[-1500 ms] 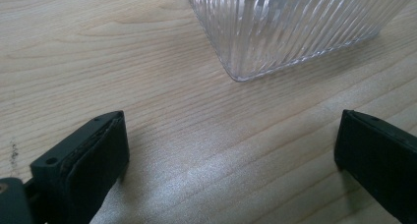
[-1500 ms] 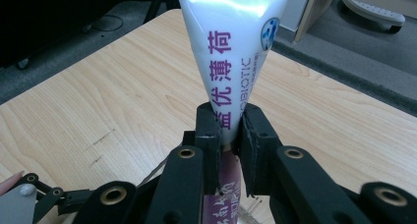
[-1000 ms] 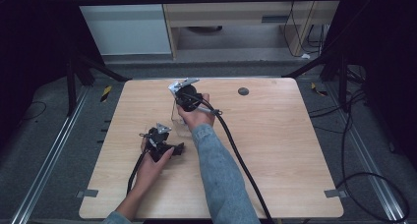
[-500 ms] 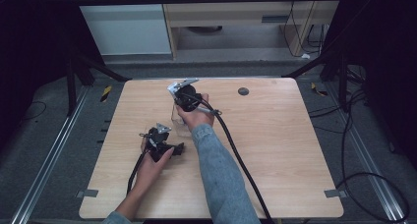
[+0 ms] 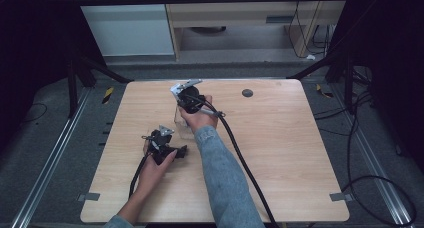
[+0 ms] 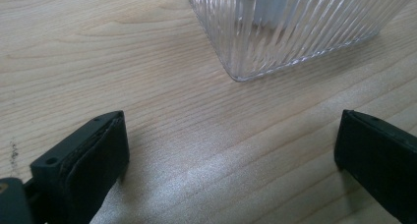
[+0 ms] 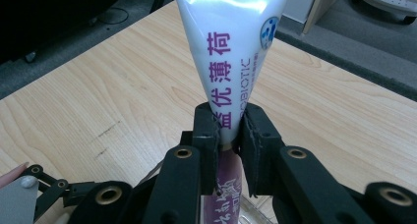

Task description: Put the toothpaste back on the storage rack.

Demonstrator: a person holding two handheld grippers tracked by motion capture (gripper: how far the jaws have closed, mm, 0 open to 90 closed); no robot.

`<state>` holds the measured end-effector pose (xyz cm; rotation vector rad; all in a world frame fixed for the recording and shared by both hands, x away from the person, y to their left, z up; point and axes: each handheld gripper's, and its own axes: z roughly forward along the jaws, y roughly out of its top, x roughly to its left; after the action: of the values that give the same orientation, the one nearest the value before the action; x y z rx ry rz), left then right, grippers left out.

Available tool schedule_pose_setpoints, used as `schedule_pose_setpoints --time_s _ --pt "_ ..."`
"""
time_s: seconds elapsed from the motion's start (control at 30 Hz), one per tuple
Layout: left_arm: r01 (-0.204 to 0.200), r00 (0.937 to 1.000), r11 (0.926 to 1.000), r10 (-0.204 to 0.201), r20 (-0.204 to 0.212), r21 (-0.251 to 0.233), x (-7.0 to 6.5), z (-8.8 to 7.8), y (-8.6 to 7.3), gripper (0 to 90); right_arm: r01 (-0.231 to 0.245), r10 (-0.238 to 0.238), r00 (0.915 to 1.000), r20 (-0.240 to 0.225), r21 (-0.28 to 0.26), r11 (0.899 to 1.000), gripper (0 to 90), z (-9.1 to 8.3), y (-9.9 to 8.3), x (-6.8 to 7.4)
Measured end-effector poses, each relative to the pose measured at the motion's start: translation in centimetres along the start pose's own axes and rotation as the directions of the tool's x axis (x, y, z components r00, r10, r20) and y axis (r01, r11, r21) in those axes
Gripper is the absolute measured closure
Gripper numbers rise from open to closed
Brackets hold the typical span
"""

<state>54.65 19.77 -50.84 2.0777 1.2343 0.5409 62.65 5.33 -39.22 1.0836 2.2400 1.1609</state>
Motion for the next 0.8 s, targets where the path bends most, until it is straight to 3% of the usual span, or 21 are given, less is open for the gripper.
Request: schedule_pose_setpoints --time_s 0.8 --pt "-0.003 1.0000 1.0000 0.003 0.000 0.002 0.0 0.0 0.0 0.0 0.011 -0.011 0.9999 -0.007 -0.006 1.000 72.9 -2.0 -0.3 -0.3"
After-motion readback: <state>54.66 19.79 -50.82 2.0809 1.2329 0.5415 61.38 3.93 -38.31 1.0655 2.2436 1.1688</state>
